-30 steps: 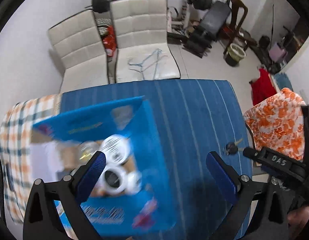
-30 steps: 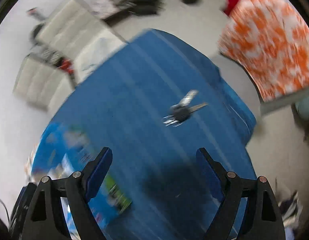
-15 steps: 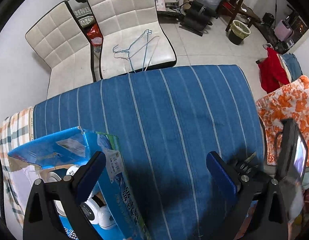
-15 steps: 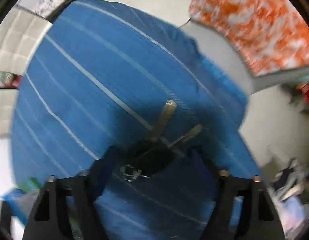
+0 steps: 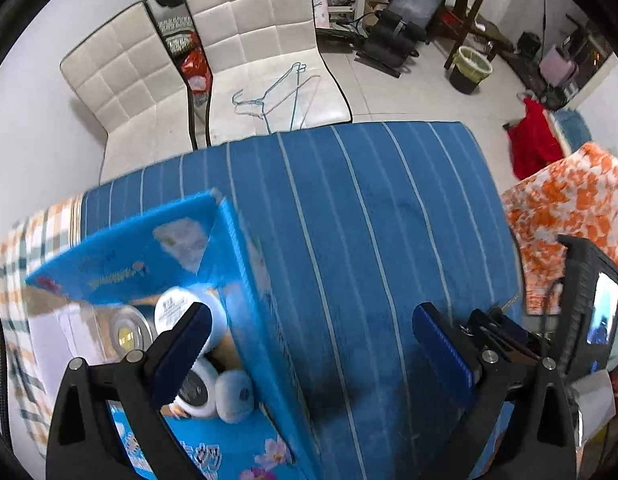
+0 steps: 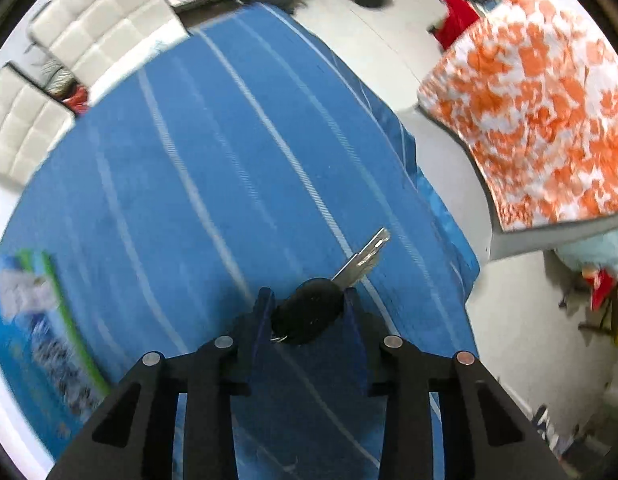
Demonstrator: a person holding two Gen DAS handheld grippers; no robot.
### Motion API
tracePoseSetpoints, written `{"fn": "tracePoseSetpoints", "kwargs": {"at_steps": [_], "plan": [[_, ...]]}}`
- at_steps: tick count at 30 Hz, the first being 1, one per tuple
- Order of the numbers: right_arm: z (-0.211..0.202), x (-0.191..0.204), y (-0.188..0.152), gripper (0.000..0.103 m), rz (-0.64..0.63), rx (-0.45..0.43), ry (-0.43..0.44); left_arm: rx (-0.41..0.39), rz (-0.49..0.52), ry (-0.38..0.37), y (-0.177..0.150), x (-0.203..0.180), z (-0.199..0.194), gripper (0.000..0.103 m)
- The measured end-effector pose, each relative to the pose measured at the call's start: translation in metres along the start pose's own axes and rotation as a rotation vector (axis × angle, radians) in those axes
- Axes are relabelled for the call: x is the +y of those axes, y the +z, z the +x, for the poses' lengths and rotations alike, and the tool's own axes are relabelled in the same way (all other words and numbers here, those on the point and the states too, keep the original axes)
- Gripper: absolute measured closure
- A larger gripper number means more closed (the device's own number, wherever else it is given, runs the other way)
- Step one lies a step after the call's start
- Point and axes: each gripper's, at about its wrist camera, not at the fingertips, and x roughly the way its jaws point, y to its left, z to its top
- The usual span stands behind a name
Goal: Organize rigid objects
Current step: 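Reach the right tool to the black car key and grasp it, then carry the car key with the right tool and lower it into the box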
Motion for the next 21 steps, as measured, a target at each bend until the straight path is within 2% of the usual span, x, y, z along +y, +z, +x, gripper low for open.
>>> {"fn": "tracePoseSetpoints", "kwargs": {"at_steps": [5,9,14,21], "plan": [[-0.056,0.006,-0.021,0.067,-0.057,-0.080,0.090,-0.026,-0.059,-0.052,-0.027,0.030,-0.025,0.000],[-0.113,0.024,-0.049,0.067,-0.132,-0.160,0.145,-0.045,-0.105,-0.071,-0.058,0.060,-0.059,0.000],[-0.175,0.064,-0.097,0.067,-0.244,-0.235,0.207,-0.142,-0.102,-0.014,-0.095,0.095,-0.117,0.000],[-0.252,0.126,-0.163,0.067,-0.391,-0.327,0.287,-0.241,-0.162,0.060,-0.134,0.145,-0.184,0.000]]}}
